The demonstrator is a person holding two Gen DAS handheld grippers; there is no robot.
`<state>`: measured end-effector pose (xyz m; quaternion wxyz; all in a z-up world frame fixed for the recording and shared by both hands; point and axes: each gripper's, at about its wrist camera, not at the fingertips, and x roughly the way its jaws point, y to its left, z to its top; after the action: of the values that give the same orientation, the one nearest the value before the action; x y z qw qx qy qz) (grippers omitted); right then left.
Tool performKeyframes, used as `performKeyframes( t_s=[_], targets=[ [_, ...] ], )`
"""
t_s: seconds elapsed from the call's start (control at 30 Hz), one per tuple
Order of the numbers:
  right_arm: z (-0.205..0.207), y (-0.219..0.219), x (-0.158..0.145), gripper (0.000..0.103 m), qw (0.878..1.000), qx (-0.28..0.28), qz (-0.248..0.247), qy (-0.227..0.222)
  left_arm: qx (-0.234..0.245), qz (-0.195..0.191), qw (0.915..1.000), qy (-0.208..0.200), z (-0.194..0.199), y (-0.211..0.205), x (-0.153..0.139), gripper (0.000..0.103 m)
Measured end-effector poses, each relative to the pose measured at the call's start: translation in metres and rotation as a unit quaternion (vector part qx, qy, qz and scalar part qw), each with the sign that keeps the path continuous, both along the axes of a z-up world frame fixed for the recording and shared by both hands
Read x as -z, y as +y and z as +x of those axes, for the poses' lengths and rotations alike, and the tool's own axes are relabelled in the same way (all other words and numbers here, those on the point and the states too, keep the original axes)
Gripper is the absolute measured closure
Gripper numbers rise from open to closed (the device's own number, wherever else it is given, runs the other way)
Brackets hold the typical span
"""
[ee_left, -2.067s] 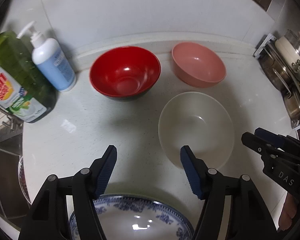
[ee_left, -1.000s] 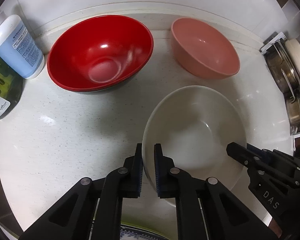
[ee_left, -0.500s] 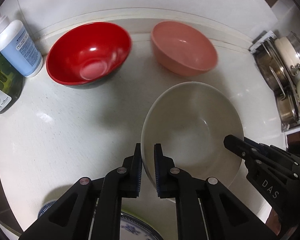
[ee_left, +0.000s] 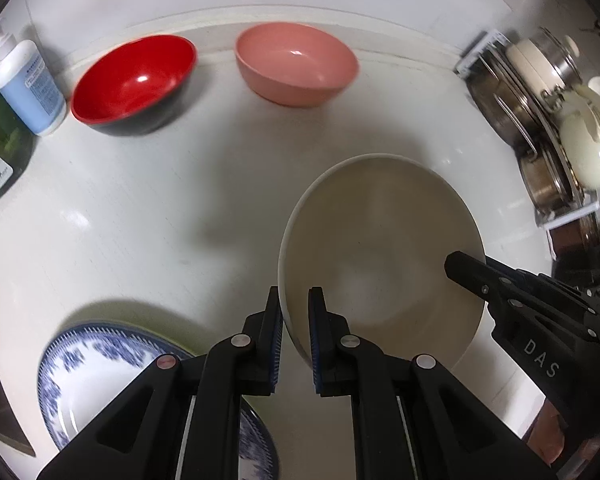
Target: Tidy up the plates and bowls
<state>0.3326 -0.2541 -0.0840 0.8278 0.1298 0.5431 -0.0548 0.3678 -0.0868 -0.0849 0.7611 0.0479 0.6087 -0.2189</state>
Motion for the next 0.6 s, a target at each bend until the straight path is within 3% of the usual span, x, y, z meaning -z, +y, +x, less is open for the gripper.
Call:
performKeyframes(
  t_s=[0.6],
  targets=[
    [-0.056,-0.032,0.017,0.091,1.0,0.018,-0.002,0.025,0.019,0.009,0.9992,0.035,-0.042,-0.024,0.022,0.09]
  ],
)
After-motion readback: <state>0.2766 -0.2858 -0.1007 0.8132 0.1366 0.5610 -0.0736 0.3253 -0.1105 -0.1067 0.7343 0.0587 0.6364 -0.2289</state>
